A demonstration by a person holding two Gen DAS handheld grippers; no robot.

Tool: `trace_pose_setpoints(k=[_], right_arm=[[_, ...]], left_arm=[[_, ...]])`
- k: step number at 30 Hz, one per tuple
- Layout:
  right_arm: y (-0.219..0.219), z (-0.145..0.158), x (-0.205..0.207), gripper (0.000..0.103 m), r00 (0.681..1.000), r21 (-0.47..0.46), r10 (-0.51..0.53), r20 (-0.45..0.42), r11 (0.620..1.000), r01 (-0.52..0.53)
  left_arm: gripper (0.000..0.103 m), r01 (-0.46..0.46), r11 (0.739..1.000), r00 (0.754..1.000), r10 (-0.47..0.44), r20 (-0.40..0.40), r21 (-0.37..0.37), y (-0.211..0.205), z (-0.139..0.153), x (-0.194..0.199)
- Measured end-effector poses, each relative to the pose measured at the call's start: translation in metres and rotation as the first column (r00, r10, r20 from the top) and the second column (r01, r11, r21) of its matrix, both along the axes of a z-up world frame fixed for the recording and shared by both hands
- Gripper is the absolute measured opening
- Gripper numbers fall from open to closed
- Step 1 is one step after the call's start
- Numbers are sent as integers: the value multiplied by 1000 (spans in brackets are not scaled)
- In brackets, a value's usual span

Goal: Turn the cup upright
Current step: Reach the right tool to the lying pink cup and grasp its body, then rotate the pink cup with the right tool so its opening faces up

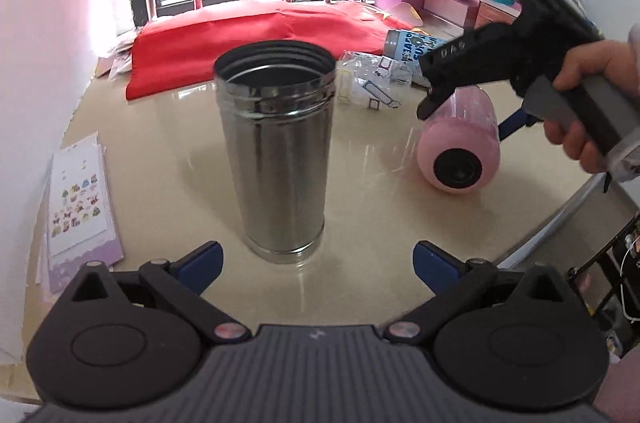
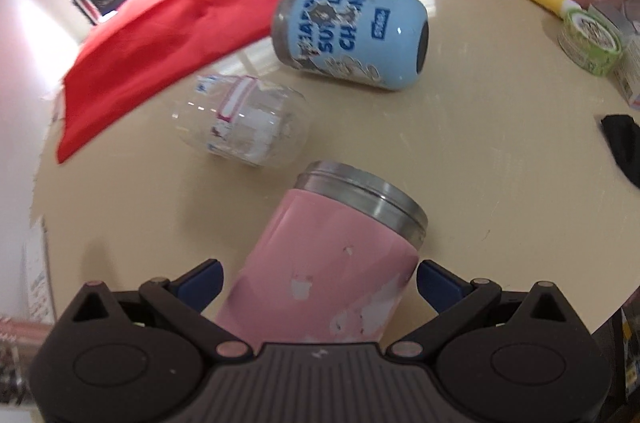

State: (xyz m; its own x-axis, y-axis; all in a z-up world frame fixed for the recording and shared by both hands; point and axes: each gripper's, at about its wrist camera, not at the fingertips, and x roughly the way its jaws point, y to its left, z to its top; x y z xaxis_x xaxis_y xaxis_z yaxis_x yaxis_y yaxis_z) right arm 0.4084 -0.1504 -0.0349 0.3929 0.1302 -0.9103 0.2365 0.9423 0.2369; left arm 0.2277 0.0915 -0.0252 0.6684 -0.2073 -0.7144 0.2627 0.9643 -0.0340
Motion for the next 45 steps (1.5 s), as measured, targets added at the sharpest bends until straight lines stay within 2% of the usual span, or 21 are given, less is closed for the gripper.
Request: trace_pose_setpoints(k=[3,5,7,8,10,12,16,17,19,20,22,27,31,36,39,45], right_arm=[[5,-7,8,100,1000,-34,22,-19,999,-23],[16,-5,10,99,990,-84,137,-25,987,-139],[24,-4,11,99,955,-97,293,-51,950,-296],[29,-3,10,99,927,-108,367,-75,921,-374],[41,-2,4,99,851,-154,510,-126,837,-525],[54,-2,-5,99,752,-211,634,-179,722,-659],[73,-5,-24,99,590,-298,760,-274,516,-803],[74,-5,-28,98,562,-309,774,-291,479,-821],[72,-6,-34,98,536,-312,785,-311,449,-837],[66,-5,-34,98,541,-308,783,-306,456,-835],[57,-4,-32,98,569,-305,774,-277,491,-816],[41,-8,-27,93,653,-310,722,-229,582,-752],[35,-3,-18,94,696,-254,686,-213,648,-718],[32,-7,-5,97,776,-188,595,-211,754,-629],[32,-9,-2,97,790,-181,574,-217,771,-610],[36,-16,8,97,780,-176,582,-231,763,-622]], left_arm=[[103,-24,1000,1000,24,-7,-20,7,-3,0],[103,-39,999,999,38,-16,-33,10,-5,0],[103,-45,998,999,44,-21,-38,13,-6,-1],[103,-47,998,999,46,-23,-39,14,-7,0],[103,-49,998,999,48,-27,-41,14,-8,0],[103,-48,998,999,47,-27,-42,13,-8,-1],[103,-52,998,998,51,-28,-42,10,-7,-2],[103,-56,998,998,55,-30,-42,10,-8,-3],[103,-66,997,997,65,-35,-43,11,-9,-2],[103,-70,997,997,69,-38,-44,11,-9,-2],[103,-79,996,996,77,-43,-46,11,-10,0],[103,-87,995,995,85,-43,-44,7,-10,2],[103,-92,995,995,90,-42,-43,5,-9,1],[103,-97,994,995,94,-42,-50,5,-8,3],[103,-99,994,994,96,-43,-53,4,-8,2],[103,-111,992,993,108,-43,-56,4,-8,3]])
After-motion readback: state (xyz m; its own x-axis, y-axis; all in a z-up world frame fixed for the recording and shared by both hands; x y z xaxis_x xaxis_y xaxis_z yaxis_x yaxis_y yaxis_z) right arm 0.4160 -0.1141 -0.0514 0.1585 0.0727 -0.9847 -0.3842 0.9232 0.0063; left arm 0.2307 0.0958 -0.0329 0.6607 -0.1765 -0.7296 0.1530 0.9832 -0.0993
